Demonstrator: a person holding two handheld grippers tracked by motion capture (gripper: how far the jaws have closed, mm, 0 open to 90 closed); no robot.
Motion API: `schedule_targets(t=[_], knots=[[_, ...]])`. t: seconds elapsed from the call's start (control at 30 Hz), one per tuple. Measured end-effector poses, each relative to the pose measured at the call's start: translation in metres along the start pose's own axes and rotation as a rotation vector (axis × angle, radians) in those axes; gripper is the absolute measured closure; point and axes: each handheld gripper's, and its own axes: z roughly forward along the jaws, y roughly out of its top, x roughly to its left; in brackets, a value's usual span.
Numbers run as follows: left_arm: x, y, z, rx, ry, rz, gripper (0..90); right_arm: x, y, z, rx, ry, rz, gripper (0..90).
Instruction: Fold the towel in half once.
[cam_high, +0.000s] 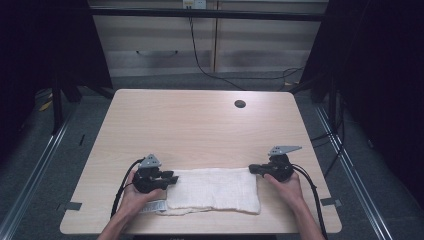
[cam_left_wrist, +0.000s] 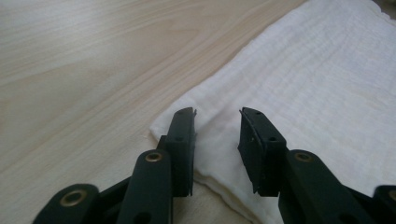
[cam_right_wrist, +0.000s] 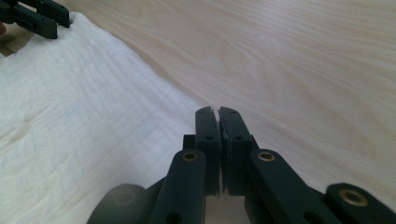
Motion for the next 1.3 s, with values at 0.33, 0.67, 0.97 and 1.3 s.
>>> schedule_targets(t=[0.33,0.67,0.97,1.3], knots=[[0.031,0.011,0.003,-0.024,0.019,-0.081,57.9,-0.001,0.000,-0.001,-0.009,0.004,0.001,87.3],[0.030,0.012,0.012,0.001,-0.018,-0.072,57.3,-0.001,0.000,0.001,-0.003,0.005,0.001,87.2],[0.011,0.012,0.015,0.037,-0.031,0.046,75.9,-0.001,0.000,0.001,-0.007,0.005,0.007,87.2],[0.013,0.013,0.015,0.041,-0.052,0.014,84.6,0.000,0.002,0.000,-0.016,0.001,0.009,87.2]])
